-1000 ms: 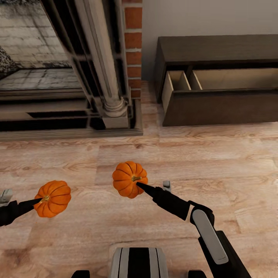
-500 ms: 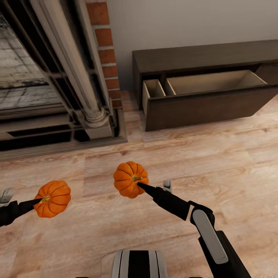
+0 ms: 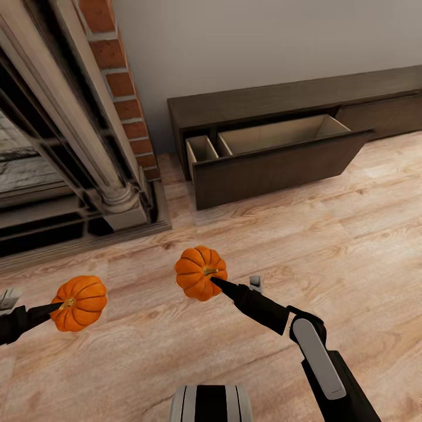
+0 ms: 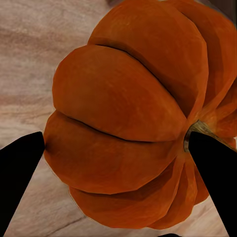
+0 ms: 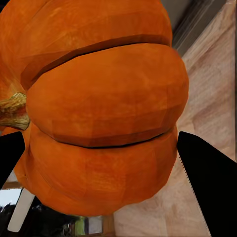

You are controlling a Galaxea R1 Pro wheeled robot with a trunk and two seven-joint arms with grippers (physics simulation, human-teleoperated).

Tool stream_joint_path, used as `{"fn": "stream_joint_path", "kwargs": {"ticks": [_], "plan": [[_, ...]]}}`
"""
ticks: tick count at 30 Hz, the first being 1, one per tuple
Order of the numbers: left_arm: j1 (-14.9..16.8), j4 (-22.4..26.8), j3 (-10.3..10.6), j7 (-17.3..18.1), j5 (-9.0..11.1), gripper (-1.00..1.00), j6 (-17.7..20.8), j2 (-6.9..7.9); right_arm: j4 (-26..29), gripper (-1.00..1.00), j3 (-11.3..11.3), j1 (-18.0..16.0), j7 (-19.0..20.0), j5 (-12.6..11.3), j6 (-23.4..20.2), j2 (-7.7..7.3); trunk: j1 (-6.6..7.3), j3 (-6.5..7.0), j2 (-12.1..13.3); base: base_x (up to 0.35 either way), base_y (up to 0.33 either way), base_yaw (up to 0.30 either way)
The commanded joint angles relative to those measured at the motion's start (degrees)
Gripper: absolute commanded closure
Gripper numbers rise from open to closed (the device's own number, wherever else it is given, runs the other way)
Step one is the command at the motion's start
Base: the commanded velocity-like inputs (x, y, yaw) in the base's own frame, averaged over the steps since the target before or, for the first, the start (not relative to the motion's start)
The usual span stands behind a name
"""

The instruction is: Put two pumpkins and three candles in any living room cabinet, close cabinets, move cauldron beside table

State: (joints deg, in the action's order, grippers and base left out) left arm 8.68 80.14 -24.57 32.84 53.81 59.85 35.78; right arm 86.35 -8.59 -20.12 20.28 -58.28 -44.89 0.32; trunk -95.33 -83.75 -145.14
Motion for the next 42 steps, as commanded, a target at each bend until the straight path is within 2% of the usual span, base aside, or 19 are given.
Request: {"fn": "stream_joint_path", "kwargs": {"ticks": [1,7,16,21,24,30,34,36,38,40,42], "plan": [[0.0,-0.1,0.0,0.0,0.5,1.00,0.1,0.00,0.0,1.00,0.0,0.0,0.0,-0.6,-0.1,0.01,0.03,0.25,0.0,0.000,0.000,-0.280],[0.0,-0.5,1.2,-0.1,0.2,1.00,0.1,0.00,0.0,1.00,0.0,0.0,-0.1,-0.6,0.1,0.02,0.18,1.70,0.1,0.000,0.000,-0.280],[0.0,-0.5,1.7,-0.6,0.0,1.00,0.1,-0.20,-0.6,1.00,0.0,0.0,-0.2,-0.5,1.7,-0.09,0.41,3.87,0.2,0.000,0.000,-0.280],[0.0,-0.5,3.9,-0.8,0.0,1.00,0.1,-0.32,-2.8,1.00,0.0,0.0,-0.2,-0.6,2.3,-0.02,0.54,5.08,0.3,0.000,0.000,-0.280],[0.0,-0.5,4.2,-1.0,0.0,1.00,-0.1,-0.40,-3.6,1.00,0.4,0.0,-0.2,-0.6,2.4,-0.05,0.62,5.81,0.3,0.000,0.000,-0.280],[0.0,-0.5,4.5,-5.0,-0.1,1.00,-0.3,-0.67,-4.4,1.00,1.5,0.0,-0.1,-0.6,2.4,-0.47,0.77,7.26,0.4,0.000,0.000,-0.280],[0.0,-0.4,7.0,-7.5,0.4,1.00,-0.5,-0.94,-4.2,1.00,1.3,0.0,-0.5,-0.1,2.5,-0.20,0.88,8.20,0.5,0.000,0.000,-0.193],[0.0,-0.4,7.9,-7.8,0.4,1.00,-1.0,-1.40,-4.1,1.00,1.1,0.0,-2.2,0.1,2.6,-0.09,0.93,8.65,0.5,0.000,0.000,-0.053],[0.0,-0.3,8.5,-8.0,0.4,1.00,-1.3,-2.23,-3.9,1.00,0.6,0.0,-6.0,0.2,2.5,-0.02,0.98,9.10,0.5,0.000,0.000,-0.022],[0.0,0.1,8.7,-8.3,0.3,1.00,-1.4,-3.29,-3.3,1.00,-0.6,0.0,-11.9,0.2,2.2,0.01,1.03,9.54,0.5,0.000,0.000,-0.009],[0.0,0.4,8.9,-9.8,0.2,1.00,-1.3,-4.69,-1.5,1.00,-3.8,0.0,-20.3,0.1,1.5,0.04,1.08,9.99,0.6,0.000,0.000,-0.003]]}}
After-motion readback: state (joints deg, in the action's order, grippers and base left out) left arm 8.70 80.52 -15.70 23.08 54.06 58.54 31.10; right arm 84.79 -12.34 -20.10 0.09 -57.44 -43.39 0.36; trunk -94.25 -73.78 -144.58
